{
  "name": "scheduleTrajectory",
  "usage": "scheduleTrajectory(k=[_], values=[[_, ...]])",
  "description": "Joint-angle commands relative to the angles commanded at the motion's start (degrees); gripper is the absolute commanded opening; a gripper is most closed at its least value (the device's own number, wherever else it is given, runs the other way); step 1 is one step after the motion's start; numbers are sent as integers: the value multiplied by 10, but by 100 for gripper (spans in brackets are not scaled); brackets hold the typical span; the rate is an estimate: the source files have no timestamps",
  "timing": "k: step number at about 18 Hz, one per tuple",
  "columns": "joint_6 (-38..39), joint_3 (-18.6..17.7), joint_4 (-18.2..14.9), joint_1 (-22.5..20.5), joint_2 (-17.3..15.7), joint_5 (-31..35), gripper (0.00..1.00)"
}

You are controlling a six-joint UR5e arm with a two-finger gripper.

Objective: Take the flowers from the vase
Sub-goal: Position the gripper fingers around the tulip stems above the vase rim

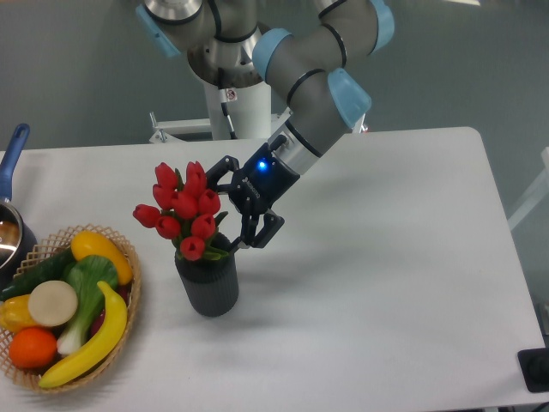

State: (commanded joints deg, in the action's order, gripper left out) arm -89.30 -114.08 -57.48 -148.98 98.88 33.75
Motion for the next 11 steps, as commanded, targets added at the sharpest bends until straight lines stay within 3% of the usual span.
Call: scheduleTrajectory(k=[11], values=[[14,9,4,16,15,-27,100]])
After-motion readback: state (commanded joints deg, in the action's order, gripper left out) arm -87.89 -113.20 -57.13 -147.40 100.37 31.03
